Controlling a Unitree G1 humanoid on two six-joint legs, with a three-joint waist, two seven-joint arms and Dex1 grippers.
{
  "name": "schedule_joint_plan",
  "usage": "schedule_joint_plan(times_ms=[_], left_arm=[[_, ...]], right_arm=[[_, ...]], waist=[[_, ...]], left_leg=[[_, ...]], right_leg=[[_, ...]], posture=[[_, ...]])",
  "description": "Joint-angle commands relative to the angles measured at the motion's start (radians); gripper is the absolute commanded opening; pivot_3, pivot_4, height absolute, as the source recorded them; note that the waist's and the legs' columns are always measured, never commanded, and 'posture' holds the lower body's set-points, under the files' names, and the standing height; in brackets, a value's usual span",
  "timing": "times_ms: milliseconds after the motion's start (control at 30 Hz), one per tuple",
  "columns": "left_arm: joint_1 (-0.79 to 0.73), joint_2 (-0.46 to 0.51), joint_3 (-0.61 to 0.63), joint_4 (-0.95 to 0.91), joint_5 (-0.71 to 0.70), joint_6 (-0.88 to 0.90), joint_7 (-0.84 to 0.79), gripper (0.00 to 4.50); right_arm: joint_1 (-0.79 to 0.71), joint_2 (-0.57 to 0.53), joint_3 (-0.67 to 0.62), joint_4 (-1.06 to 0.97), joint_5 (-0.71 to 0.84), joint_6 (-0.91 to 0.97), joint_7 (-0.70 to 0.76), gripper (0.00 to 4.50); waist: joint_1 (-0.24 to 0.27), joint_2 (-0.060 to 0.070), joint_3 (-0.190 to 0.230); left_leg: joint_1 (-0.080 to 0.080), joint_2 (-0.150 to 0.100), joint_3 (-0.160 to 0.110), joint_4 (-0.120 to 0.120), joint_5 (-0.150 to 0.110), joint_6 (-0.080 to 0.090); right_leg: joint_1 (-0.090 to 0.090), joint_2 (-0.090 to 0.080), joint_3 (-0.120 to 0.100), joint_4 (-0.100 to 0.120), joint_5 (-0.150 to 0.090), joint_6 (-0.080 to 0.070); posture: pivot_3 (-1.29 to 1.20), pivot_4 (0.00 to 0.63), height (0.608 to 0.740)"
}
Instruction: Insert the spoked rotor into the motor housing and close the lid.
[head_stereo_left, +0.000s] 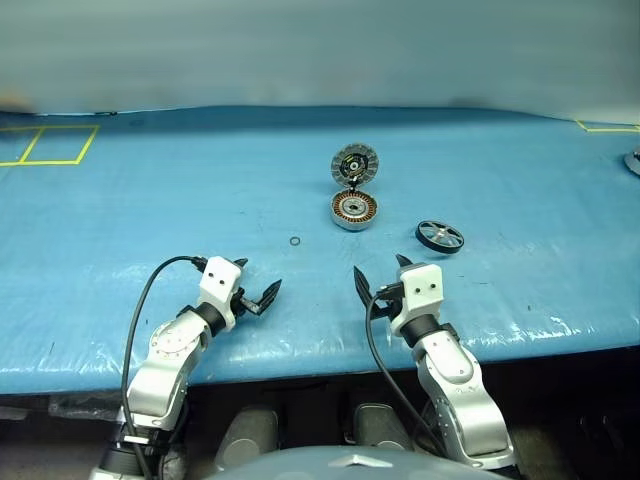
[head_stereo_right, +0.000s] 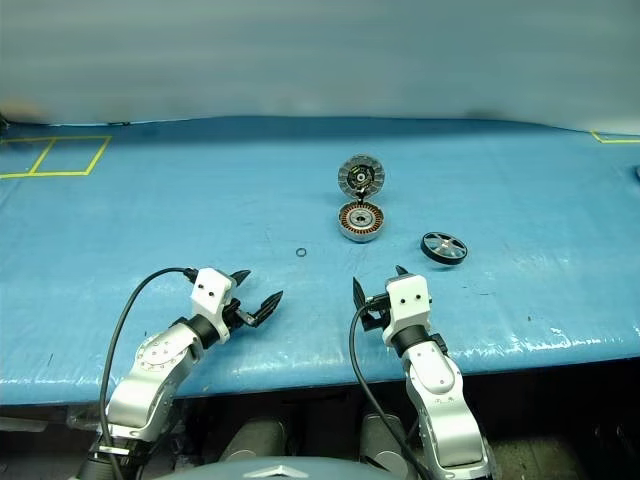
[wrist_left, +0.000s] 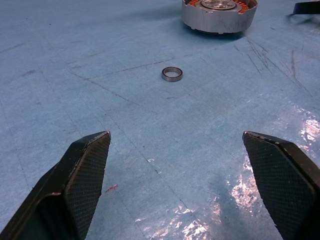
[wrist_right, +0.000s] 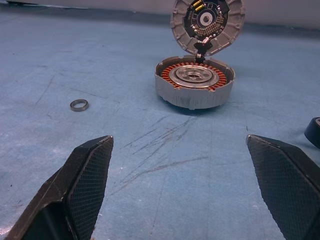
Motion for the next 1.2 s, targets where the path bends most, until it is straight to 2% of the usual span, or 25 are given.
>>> schedule_joint_plan(times_ms=[33, 1033, 1133, 1200], left_arm=[[-0.009, 0.002, 0.003, -0.007, 0.005, -0.012, -0.003, 4.50], [-0.016, -0.009, -0.007, 0.007, 0.006, -0.021, -0.010, 4.50], [-0.015, -0.012, -0.009, 0.006, 0.005, -0.019, -0.009, 4.50], [-0.015, -0.013, -0.010, 0.006, 0.005, -0.017, -0.010, 4.50]], right_arm=[[-0.009, 0.004, -0.002, -0.011, -0.001, -0.025, -0.005, 4.48], [-0.028, -0.026, 0.003, -0.002, -0.011, 0.014, 0.017, 4.48], [-0.044, -0.050, 0.006, -0.009, -0.022, 0.062, 0.026, 4.48], [-0.087, -0.083, 0.018, -0.028, -0.013, 0.173, 0.064, 4.48]], waist=[[0.000, 0.000, 0.000], [0.000, 0.000, 0.000], [0.000, 0.000, 0.000], [0.000, 0.000, 0.000]], left_leg=[[0.000, 0.000, 0.000, 0.000, 0.000, 0.000], [0.000, 0.000, 0.000, 0.000, 0.000, 0.000], [0.000, 0.000, 0.000, 0.000, 0.000, 0.000], [0.000, 0.000, 0.000, 0.000, 0.000, 0.000]], right_leg=[[0.000, 0.000, 0.000, 0.000, 0.000, 0.000], [0.000, 0.000, 0.000, 0.000, 0.000, 0.000], [0.000, 0.000, 0.000, 0.000, 0.000, 0.000], [0.000, 0.000, 0.000, 0.000, 0.000, 0.000]], posture=[[0.00, 0.150, 0.740], [0.00, 0.150, 0.740], [0.00, 0.150, 0.740], [0.00, 0.150, 0.740]])
